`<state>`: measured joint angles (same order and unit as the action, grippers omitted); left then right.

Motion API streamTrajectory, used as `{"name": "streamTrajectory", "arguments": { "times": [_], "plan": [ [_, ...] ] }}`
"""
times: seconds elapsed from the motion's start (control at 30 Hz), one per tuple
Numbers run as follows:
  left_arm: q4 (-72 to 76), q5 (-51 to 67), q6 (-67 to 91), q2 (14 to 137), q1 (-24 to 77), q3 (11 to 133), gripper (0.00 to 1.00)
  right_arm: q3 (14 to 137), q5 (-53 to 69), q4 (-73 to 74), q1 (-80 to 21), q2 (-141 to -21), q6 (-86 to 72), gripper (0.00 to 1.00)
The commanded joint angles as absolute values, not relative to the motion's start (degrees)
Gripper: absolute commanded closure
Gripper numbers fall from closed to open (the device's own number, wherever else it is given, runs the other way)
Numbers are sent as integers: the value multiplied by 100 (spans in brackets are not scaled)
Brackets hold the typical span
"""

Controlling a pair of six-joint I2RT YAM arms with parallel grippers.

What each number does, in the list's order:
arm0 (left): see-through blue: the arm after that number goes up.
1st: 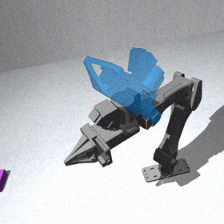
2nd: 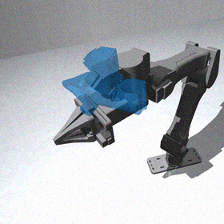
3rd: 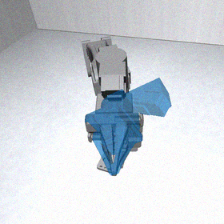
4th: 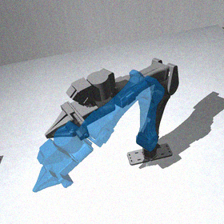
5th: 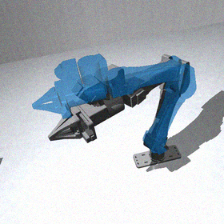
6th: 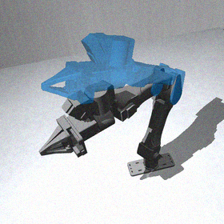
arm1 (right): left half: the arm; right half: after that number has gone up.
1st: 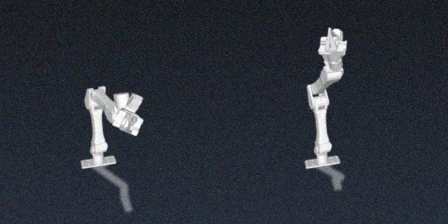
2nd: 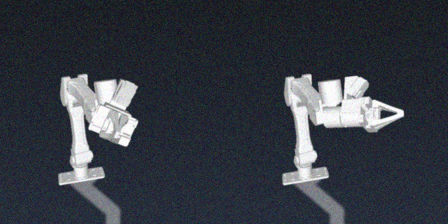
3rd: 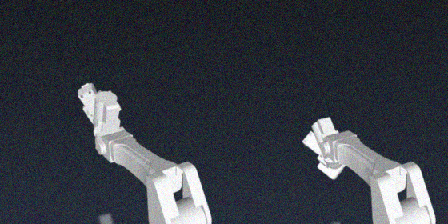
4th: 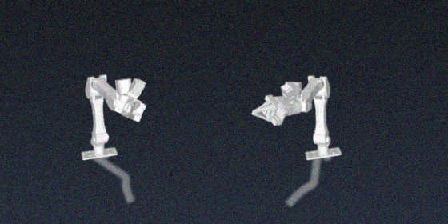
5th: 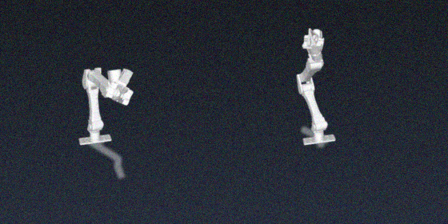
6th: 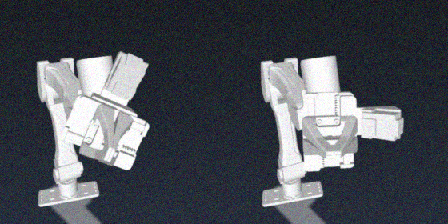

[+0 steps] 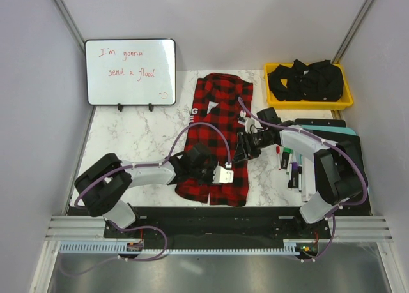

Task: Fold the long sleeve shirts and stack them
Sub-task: Fold the shirt

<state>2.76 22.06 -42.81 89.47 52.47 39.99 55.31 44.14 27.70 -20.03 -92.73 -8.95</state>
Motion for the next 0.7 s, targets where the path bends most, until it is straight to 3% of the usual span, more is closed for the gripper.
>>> {"name": "streamTrajectory", "arguments": {
  "times": [0.0, 0.17, 0.67],
  "plan": [
    [255, 2364, -4175, 8640, 5221, 4324, 58, 5484, 4579, 2725, -1986, -9079, -800, 57],
    [229, 2417, -3973, 8674, 5229, 4535, 40, 5432, 4544, 2707, -1951, -9132, -800, 58],
    [211, 2426, -4043, 9220, 5423, 4650, 30, 5441, 4509, 2672, -1793, -9545, -888, 59]
  ]
}}
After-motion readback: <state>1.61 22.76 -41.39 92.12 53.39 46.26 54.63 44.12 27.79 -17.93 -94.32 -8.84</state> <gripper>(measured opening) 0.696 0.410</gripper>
